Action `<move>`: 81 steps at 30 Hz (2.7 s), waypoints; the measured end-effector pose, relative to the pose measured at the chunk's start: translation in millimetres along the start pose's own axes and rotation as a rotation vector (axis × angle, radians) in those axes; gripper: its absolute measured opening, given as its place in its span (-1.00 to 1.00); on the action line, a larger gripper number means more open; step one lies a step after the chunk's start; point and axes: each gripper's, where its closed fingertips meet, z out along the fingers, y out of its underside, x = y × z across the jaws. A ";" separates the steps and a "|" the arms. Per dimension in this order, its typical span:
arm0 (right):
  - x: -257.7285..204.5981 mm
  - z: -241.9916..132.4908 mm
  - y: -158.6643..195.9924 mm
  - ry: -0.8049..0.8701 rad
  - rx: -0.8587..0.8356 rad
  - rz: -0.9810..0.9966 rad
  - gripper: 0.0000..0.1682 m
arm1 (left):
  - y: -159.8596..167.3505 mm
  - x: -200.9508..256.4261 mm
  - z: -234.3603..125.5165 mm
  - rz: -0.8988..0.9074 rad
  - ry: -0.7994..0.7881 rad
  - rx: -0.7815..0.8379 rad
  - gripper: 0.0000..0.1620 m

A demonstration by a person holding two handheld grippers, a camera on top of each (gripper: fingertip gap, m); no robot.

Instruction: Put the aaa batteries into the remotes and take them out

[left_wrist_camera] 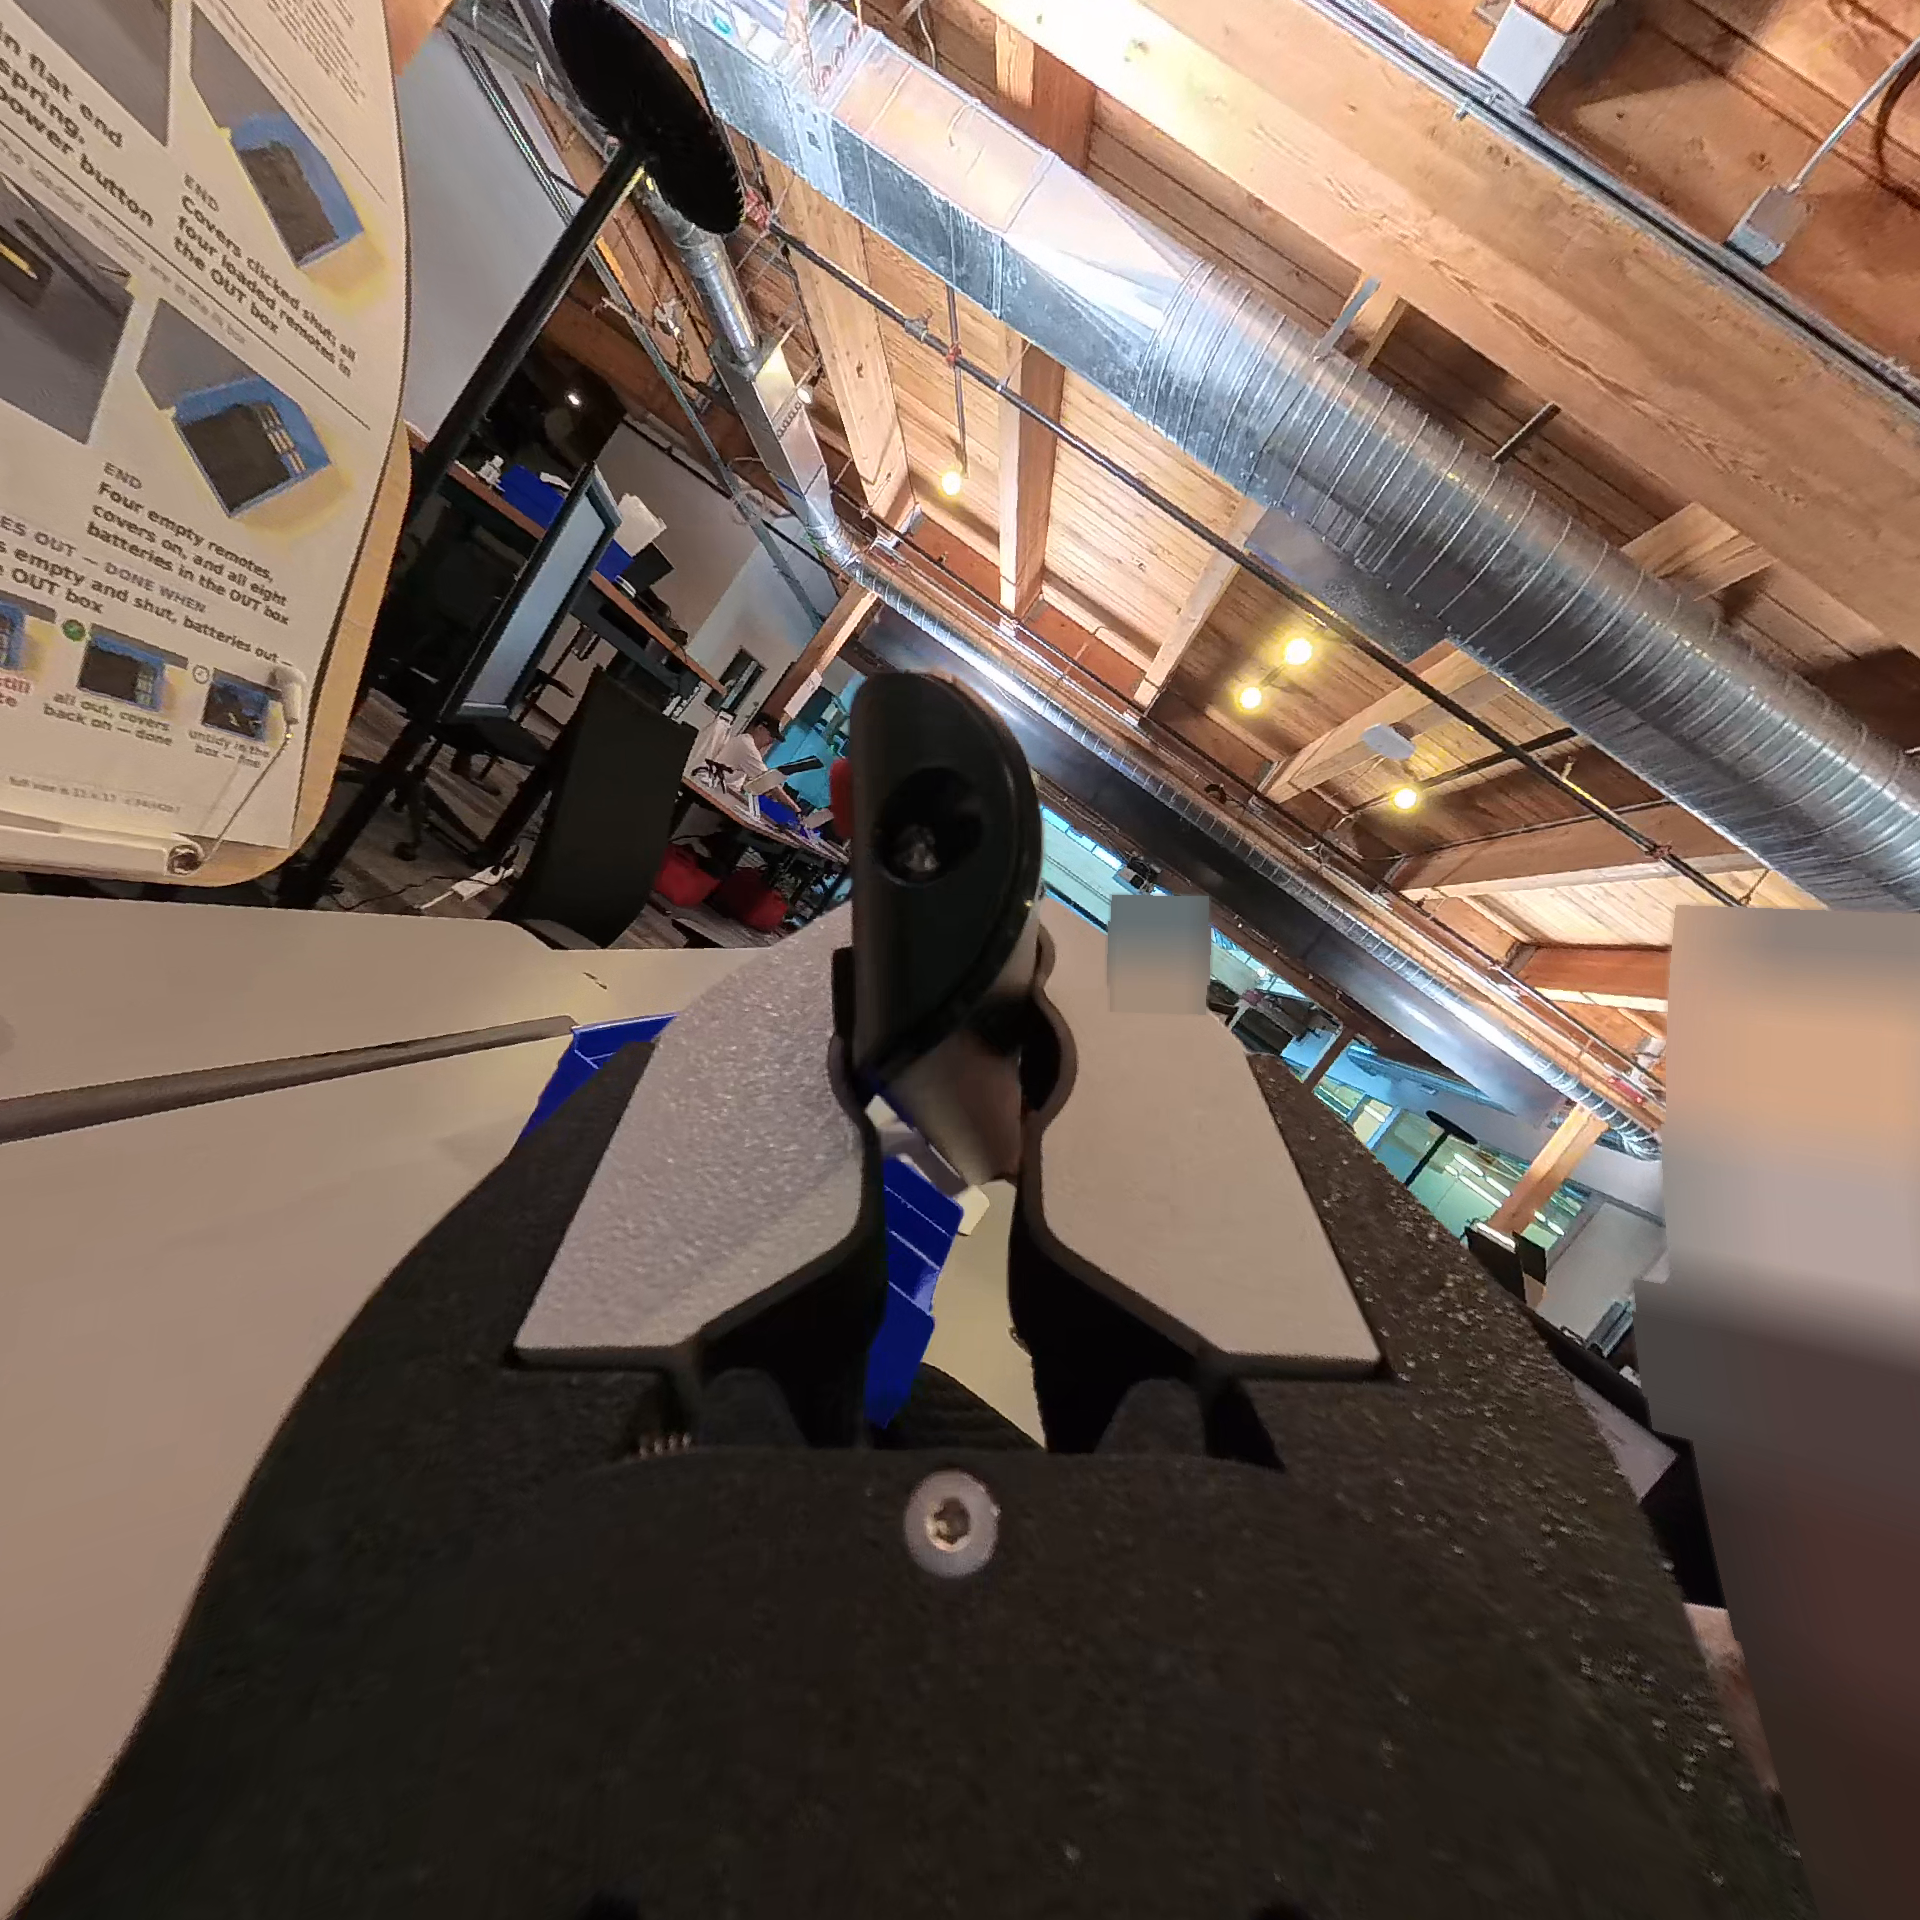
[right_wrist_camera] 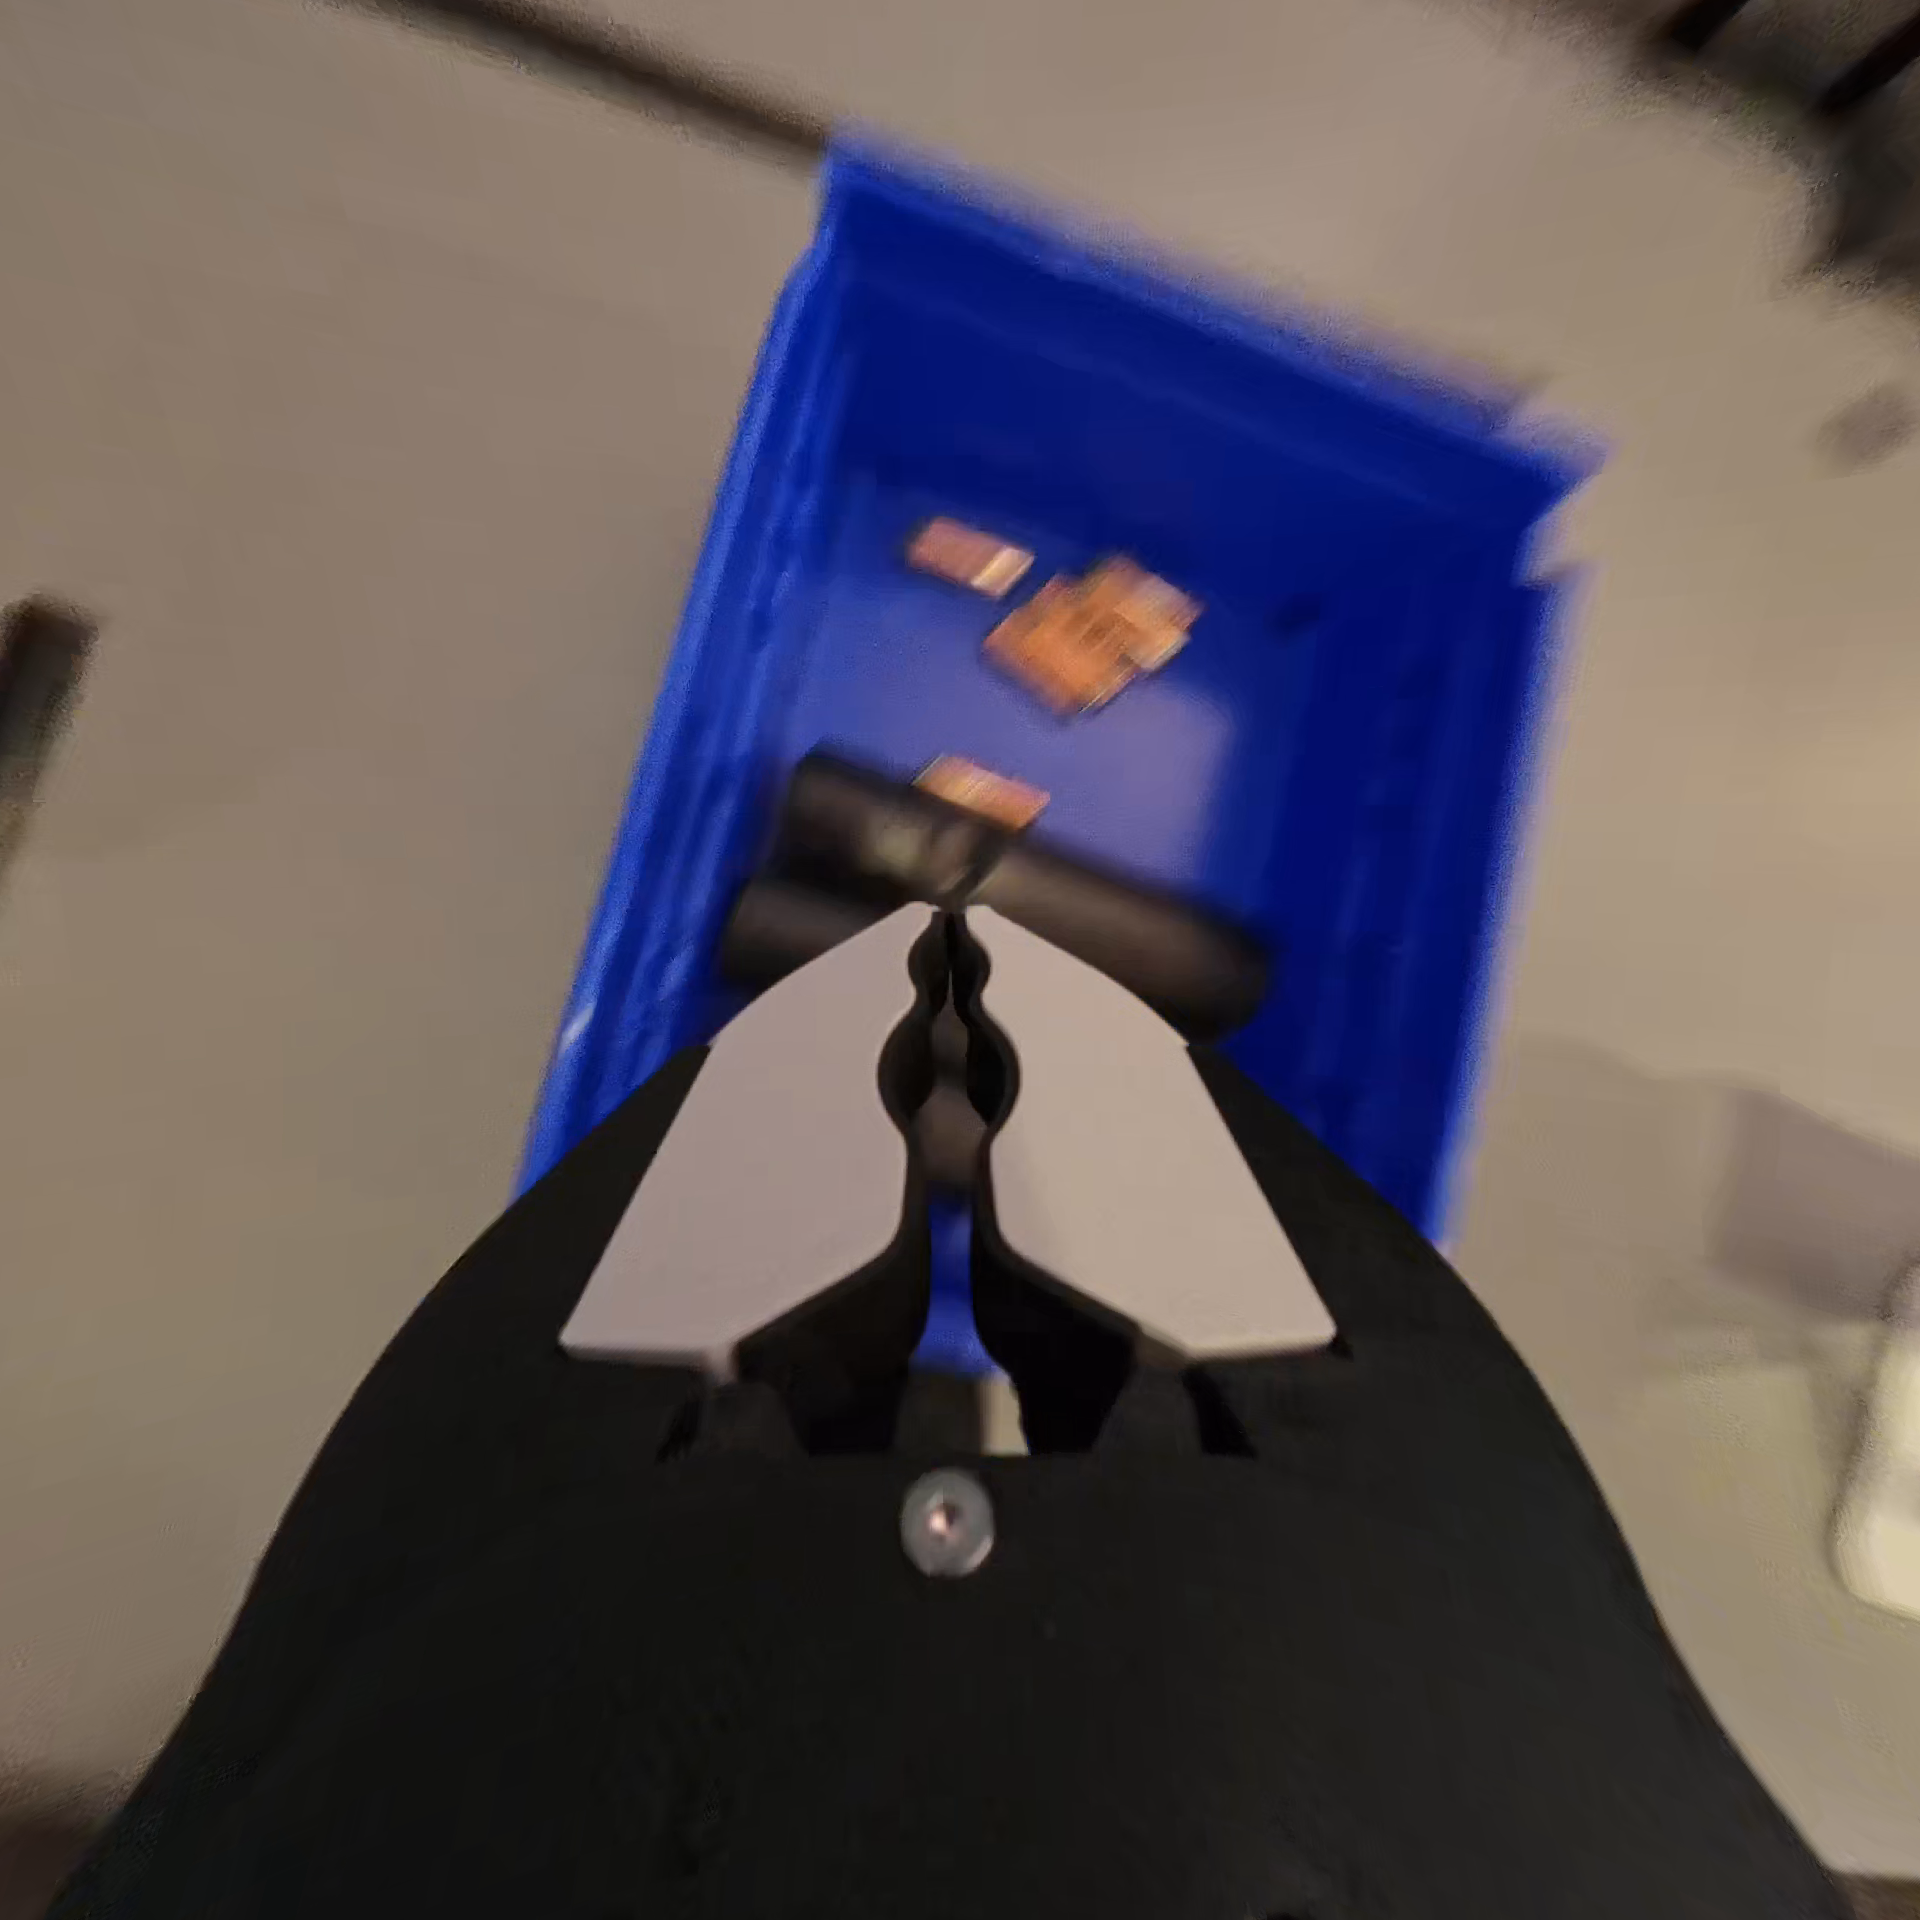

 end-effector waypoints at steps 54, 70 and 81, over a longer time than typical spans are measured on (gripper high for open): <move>-295.8 -58.6 -120.8 -0.215 0.756 -0.612 -0.98 | 29.7 -55.7 2.6 -0.058 -0.217 -0.079 -0.71; -262.6 -103.4 -147.5 -0.321 1.089 -0.300 -0.60 | 6.4 -52.4 -4.6 -0.039 -0.198 0.082 -0.72; -265.0 -33.8 -153.1 -0.842 0.847 0.112 -0.36 | 17.0 -49.8 2.4 0.303 -0.282 0.148 -0.72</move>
